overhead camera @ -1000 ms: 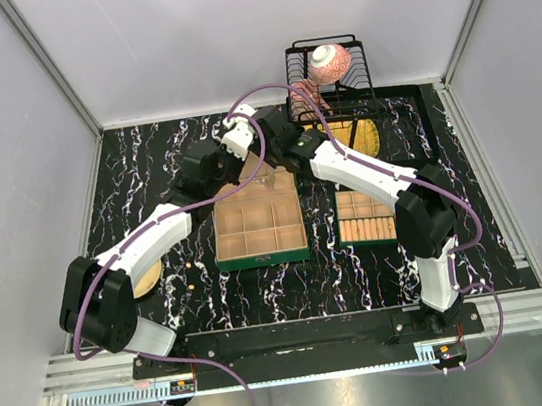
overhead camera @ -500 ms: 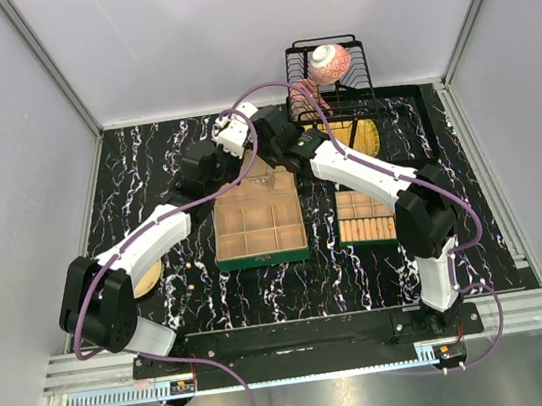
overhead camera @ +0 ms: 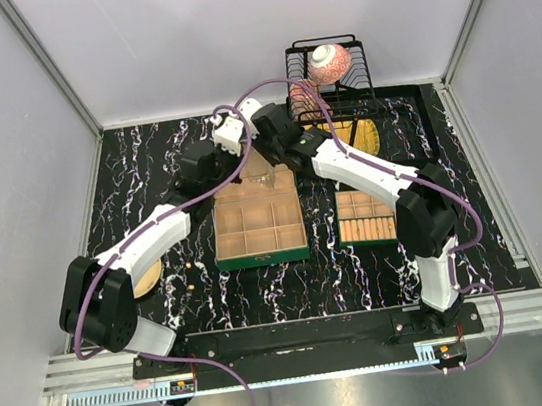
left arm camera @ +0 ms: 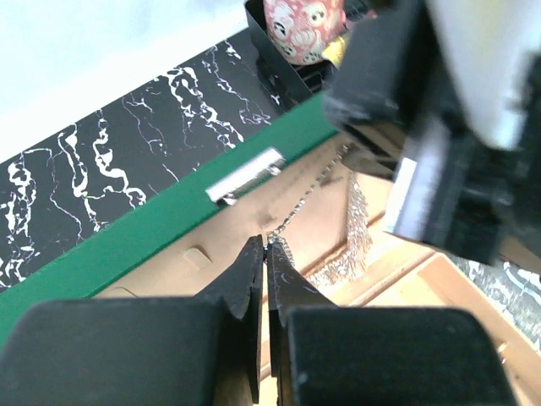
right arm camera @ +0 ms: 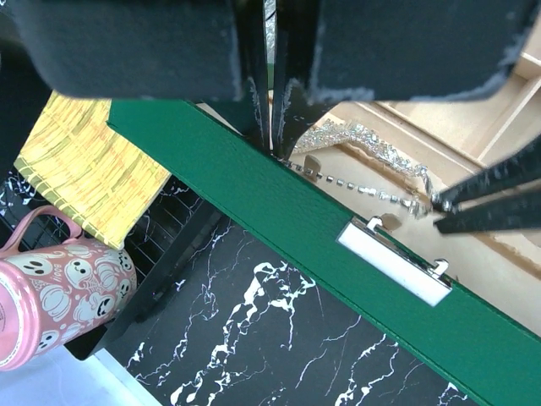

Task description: Organize the mixed jewelry

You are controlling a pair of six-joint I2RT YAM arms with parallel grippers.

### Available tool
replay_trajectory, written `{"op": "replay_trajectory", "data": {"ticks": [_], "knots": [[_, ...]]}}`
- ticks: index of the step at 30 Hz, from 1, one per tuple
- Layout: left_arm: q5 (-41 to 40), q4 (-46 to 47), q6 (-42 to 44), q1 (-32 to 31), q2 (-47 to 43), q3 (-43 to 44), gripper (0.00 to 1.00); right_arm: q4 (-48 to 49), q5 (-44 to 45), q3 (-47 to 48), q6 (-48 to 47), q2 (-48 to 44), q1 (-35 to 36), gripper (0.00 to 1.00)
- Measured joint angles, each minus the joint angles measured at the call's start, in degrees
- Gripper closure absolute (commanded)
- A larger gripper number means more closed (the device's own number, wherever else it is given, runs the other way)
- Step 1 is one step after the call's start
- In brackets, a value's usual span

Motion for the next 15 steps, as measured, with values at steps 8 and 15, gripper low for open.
{"op": "replay_trajectory", "data": {"ticks": [8, 15], "knots": [[-0.55, 2.8, -5.99, 1.77, 0.0, 0.0, 1.0, 0.46, -1.81, 0.0, 1.42, 0.0, -0.17, 1.0], [-0.52, 2.91, -6.51, 1.88, 0.0, 0.0, 1.0, 0.46, -1.88, 0.0, 1.42, 0.0, -0.17, 1.0]]}}
